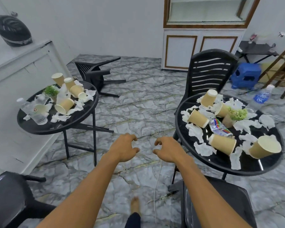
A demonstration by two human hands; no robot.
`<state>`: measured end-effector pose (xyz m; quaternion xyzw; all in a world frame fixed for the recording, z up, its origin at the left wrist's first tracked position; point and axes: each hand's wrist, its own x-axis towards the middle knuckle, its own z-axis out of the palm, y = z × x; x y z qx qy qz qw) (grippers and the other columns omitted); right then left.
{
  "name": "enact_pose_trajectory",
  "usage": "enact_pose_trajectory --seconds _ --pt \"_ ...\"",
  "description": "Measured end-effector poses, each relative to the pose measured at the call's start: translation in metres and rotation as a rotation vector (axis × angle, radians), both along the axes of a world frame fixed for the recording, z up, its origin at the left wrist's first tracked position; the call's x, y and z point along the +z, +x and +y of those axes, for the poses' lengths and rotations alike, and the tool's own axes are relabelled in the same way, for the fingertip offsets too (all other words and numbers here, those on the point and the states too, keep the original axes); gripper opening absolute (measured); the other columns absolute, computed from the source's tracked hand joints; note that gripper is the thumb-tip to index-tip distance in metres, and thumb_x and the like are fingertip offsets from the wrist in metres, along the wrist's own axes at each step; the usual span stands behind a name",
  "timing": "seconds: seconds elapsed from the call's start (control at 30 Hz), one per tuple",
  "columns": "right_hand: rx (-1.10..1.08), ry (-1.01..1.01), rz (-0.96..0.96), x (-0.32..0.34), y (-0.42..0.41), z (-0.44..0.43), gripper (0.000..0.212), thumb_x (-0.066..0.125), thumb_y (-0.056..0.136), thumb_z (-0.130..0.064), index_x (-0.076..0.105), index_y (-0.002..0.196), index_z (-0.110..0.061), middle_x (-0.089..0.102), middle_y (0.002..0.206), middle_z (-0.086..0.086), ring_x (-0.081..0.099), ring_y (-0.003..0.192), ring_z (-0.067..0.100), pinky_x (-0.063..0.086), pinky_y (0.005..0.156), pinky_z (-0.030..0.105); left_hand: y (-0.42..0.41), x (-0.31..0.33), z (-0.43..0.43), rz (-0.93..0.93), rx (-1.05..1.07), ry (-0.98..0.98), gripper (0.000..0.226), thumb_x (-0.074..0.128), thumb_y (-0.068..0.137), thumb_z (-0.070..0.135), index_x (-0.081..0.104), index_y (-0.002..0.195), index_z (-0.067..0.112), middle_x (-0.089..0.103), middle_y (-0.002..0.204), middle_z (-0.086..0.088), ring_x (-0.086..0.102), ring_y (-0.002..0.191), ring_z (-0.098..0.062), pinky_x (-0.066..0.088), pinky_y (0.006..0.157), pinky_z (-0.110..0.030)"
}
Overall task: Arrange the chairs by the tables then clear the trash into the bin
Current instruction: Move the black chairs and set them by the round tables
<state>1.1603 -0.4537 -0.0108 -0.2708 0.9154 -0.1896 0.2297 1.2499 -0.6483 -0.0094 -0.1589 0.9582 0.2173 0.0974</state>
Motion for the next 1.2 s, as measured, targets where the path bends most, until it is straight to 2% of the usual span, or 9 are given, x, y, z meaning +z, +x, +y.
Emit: enact_pose_trajectory --seconds 0.27,0.5,0.7,0.87,1.0,1.1,1.2 --pt "-0.026 0.037 -0.010 -0.004 -0.057 -0.095 0.043 0.067 0.088 -0.045 0.062 0.125 -0.022 0.065 0.120 0.003 0.058 0.114 0.020 0.050 0.092 0.038 -0.061 -0.014 -0.104 -0.015 0.020 0.067 0.047 0.068 0.088 0.042 0.057 0.128 0.022 0.054 0.132 -0.003 0.047 0.126 -0.021 0.044 0.103 -0.039" --pt "-0.043 -0.010 0.005 0.015 -0.111 -0.155 0.041 0.065 0.089 -0.044 0.062 0.124 -0.023 0.059 0.132 -0.001 0.053 0.122 0.019 0.047 0.093 0.036 -0.109 0.000 -0.164 0.037 0.037 0.091 0.048 0.066 0.091 0.042 0.054 0.132 0.021 0.051 0.134 -0.002 0.042 0.129 -0.023 0.042 0.104 -0.038" --pt "-0.063 -0.099 -0.034 0.017 -0.175 -0.196 0.040 0.069 0.087 -0.043 0.063 0.122 -0.025 0.058 0.134 -0.002 0.055 0.120 0.018 0.048 0.097 0.035 -0.158 -0.002 -0.210 0.022 0.066 0.085 0.048 0.065 0.091 0.044 0.052 0.133 0.025 0.049 0.136 0.001 0.043 0.128 -0.021 0.042 0.103 -0.038" --pt "-0.059 -0.117 -0.093 -0.003 -0.250 -0.223 0.037 0.070 0.088 -0.040 0.064 0.121 -0.025 0.055 0.139 -0.002 0.052 0.128 0.018 0.046 0.102 0.034 -0.231 -0.014 -0.242 -0.013 0.064 0.100 0.049 0.064 0.091 0.044 0.052 0.134 0.023 0.050 0.138 0.000 0.044 0.129 -0.021 0.043 0.104 -0.040" --pt "-0.038 -0.149 -0.104 -0.016 -0.328 -0.249 0.037 0.070 0.088 -0.039 0.065 0.121 -0.023 0.058 0.136 -0.001 0.052 0.126 0.016 0.045 0.103 0.032 -0.300 -0.019 -0.266 -0.019 0.098 0.094 0.047 0.065 0.092 0.043 0.053 0.132 0.023 0.052 0.135 -0.001 0.045 0.128 -0.022 0.041 0.104 -0.036" --pt "-0.026 -0.134 -0.116 -0.015 -0.383 -0.271 0.037 0.070 0.087 -0.041 0.063 0.121 -0.025 0.056 0.136 -0.001 0.052 0.125 0.017 0.045 0.101 0.033 -0.350 -0.015 -0.283 -0.068 0.122 0.091 0.048 0.065 0.092 0.043 0.053 0.134 0.023 0.050 0.137 -0.001 0.044 0.129 -0.020 0.042 0.105 -0.038" --pt "0.023 -0.083 -0.102 -0.010 -0.434 -0.299 0.040 0.068 0.088 -0.042 0.061 0.123 -0.026 0.054 0.138 -0.001 0.052 0.125 0.019 0.046 0.100 0.036 -0.402 -0.008 -0.303 -0.032 0.149 0.087 0.047 0.064 0.093 0.040 0.053 0.134 0.022 0.050 0.138 -0.001 0.043 0.130 -0.021 0.041 0.105 -0.037"
